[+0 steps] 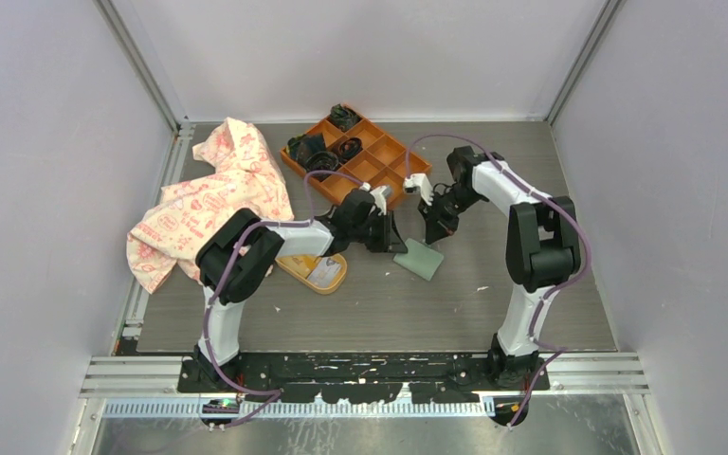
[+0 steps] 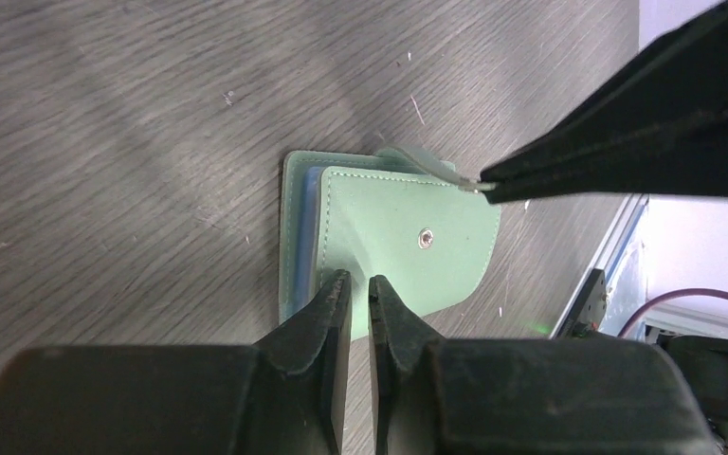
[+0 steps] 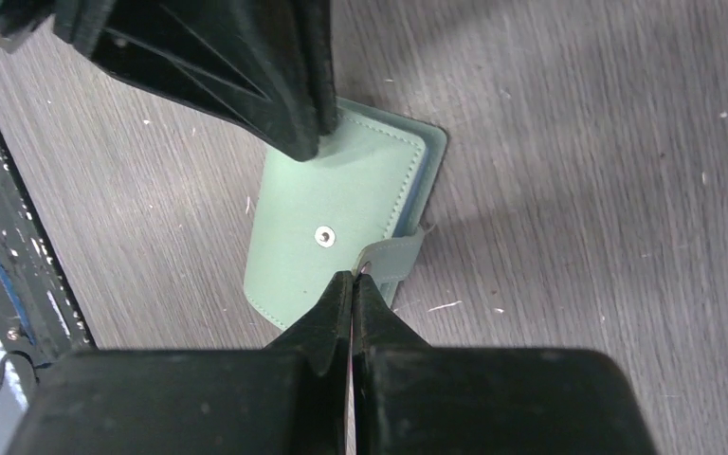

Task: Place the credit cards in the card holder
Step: Close the card holder at the center of the board.

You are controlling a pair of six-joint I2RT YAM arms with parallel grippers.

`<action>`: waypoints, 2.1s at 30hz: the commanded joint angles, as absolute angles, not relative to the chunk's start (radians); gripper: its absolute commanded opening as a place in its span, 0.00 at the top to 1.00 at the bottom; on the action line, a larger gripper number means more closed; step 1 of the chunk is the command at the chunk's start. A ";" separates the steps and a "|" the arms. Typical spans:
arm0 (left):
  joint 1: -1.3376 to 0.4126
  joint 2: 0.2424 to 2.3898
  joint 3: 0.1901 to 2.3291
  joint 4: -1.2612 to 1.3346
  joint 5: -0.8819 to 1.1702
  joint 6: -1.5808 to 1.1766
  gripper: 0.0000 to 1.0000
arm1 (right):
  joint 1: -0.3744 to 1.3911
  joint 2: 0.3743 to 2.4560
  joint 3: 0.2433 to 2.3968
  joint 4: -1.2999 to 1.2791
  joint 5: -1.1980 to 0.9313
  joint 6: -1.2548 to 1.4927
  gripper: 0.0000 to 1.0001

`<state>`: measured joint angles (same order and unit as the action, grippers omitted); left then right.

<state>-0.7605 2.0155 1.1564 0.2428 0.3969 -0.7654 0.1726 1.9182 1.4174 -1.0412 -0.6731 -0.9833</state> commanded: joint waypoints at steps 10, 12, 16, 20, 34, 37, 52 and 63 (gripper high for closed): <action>-0.776 1.975 1.154 0.231 0.430 -0.780 0.87 | 0.278 1.747 1.266 -0.911 -0.552 -1.044 0.99; -0.776 1.970 1.151 0.235 0.430 -0.783 0.87 | 0.282 1.746 1.256 -0.905 -0.545 -1.042 0.99; -0.775 1.969 1.148 0.241 0.431 -0.785 0.87 | 0.295 1.742 1.235 -0.898 -0.531 -1.046 0.99; -0.778 1.967 1.146 0.242 0.431 -0.786 0.87 | 0.306 1.737 1.220 -0.892 -0.524 -1.047 0.99; -0.781 1.965 1.145 0.243 0.431 -0.787 0.87 | 0.347 1.712 1.182 -0.863 -0.489 -1.049 0.99; -0.781 1.964 1.144 0.243 0.432 -0.787 0.87 | 0.355 1.705 1.174 -0.857 -0.487 -1.044 0.99; -0.782 1.956 1.140 0.248 0.432 -0.791 0.87 | 0.443 1.647 1.070 -0.813 -0.391 -1.055 0.99; -0.780 1.926 1.113 0.269 0.416 -0.804 0.85 | 0.508 1.672 1.037 -0.799 -0.324 -1.025 0.99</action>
<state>-0.7769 1.9923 1.1267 0.2359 0.4179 -0.7963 0.4751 1.6592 1.0763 -0.7860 -0.3256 -1.0397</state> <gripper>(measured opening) 0.140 0.036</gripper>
